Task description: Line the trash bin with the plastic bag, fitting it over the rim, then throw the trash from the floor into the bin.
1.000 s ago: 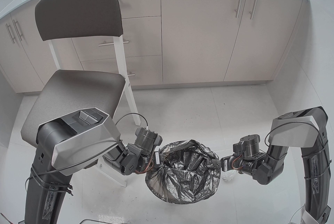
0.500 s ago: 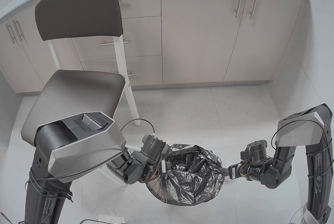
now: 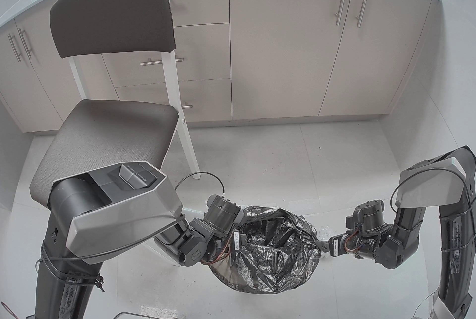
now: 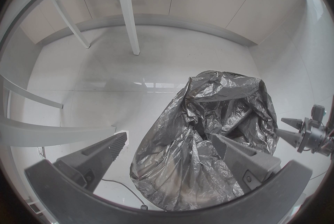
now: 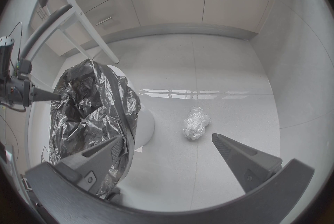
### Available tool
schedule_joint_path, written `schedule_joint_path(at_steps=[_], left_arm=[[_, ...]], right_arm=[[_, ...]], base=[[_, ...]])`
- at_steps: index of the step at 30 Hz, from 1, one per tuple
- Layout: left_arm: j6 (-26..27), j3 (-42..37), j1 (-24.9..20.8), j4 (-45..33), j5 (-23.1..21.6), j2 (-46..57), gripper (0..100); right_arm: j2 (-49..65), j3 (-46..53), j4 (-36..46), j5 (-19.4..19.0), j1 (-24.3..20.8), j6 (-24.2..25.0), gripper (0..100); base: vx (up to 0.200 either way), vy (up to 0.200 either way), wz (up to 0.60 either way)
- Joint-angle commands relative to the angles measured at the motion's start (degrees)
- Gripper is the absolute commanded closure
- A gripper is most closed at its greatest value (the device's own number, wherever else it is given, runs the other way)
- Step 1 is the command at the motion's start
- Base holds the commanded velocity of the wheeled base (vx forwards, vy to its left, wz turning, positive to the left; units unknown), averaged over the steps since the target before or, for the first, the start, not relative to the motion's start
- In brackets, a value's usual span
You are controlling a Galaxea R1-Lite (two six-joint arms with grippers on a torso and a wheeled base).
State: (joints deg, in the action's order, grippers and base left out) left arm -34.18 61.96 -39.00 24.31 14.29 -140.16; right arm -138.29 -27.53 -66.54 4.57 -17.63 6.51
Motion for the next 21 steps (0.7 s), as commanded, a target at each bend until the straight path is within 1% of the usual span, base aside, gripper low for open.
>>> schedule_joint_path(at_steps=[1, 5, 11, 15, 19, 21], left_arm=[[0.0, 0.1, 0.1, 0.1, 0.0, 0.0, 0], [0.1, 0.3, 0.1, 0.1, 0.0, -0.1, 0], [0.2, 0.3, 0.2, 0.1, 0.0, -0.3, 0], [0.2, 0.3, 0.2, 0.1, 0.0, -0.3, 0], [0.3, 0.3, 0.2, 0.1, 0.0, -0.3, 0], [0.3, 0.3, 0.2, 0.1, 0.0, -0.3, 0]], right_arm=[[-0.3, -1.9, -0.8, 0.5, 2.3, 0.0, 0], [-1.3, -5.4, -1.1, 0.5, 4.0, -0.2, 0], [-2.1, -6.8, -0.4, 0.4, 3.2, -0.4, 0], [-2.1, -6.0, -0.3, -0.1, 2.9, -0.4, 0], [-1.2, -2.7, -0.7, -0.6, 1.2, -0.4, 0], [0.0, 0.8, -1.1, -1.7, -1.0, -0.4, 0]], base=[[0.0, 0.0, 0.0], [0.0, 0.0, 0.0], [0.0, 0.0, 0.0], [0.0, 0.0, 0.0], [0.0, 0.0, 0.0], [0.0, 0.0, 0.0]])
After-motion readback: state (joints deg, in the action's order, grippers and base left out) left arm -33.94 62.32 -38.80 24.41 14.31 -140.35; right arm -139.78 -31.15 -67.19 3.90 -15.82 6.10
